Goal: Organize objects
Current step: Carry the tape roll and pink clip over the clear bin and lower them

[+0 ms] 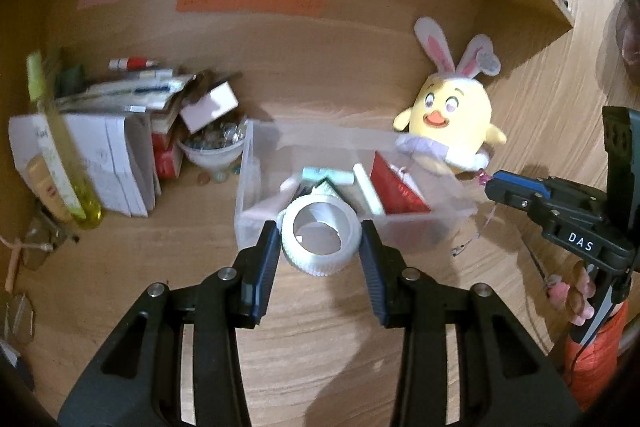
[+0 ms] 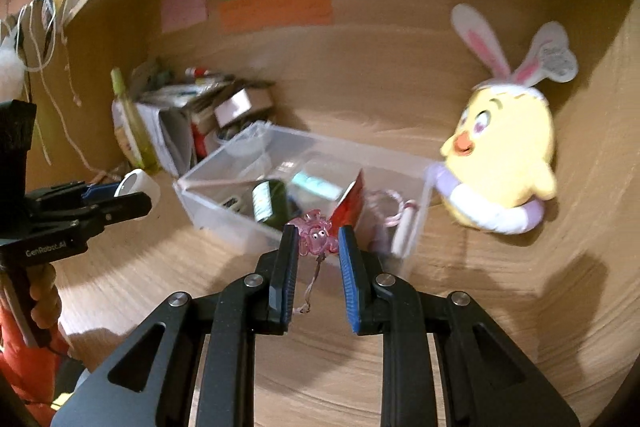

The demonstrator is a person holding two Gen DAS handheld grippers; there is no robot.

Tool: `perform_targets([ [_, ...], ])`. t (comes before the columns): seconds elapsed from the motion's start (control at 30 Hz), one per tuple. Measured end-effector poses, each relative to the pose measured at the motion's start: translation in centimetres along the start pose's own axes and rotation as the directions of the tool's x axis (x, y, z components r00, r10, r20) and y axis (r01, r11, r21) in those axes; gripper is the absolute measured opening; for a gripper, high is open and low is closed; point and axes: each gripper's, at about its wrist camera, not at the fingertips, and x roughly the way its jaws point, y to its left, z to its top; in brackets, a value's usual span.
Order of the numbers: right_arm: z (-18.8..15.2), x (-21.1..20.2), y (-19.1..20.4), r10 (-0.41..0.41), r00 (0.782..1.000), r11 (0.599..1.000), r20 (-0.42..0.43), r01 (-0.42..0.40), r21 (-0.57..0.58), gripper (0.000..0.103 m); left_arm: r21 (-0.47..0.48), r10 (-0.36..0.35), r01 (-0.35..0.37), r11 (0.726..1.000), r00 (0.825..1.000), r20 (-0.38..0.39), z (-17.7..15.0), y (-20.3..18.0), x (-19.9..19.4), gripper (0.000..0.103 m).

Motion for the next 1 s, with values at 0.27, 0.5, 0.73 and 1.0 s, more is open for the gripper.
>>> perform_targets([
  [0.27,1.8,-1.6,-1.6,-0.025,0.997,1.0,0.067,0.023,0.017,0.018,-0.005,0.001,-0.001,1.0,0.999,0.034,2.2,-0.5,0.5,0.04],
  [0.5,3.4,-0.8,-2.4,-0.026,0.996,0.999,0.089,0.024,0.025,0.018,-0.032,-0.008,0.008,0.999,1.0,0.014,3.6,-0.9,2.8,0.04],
  [0.73,4.0,2.2,-3.1,-0.043,0.998,0.999,0.048,0.042,0.034,0.018,-0.022,0.0,0.0,1.0,0.999,-0.038,3.8,-1.6,5.6,0.04],
  [1.0,2.7,6.3,-3.6,-0.052,0.997,0.998,-0.049,0.053,0.033,0.018,0.013,0.013,-0.012,1.0,0.995,-0.099,3.8,-2.5,8.5,0.04],
])
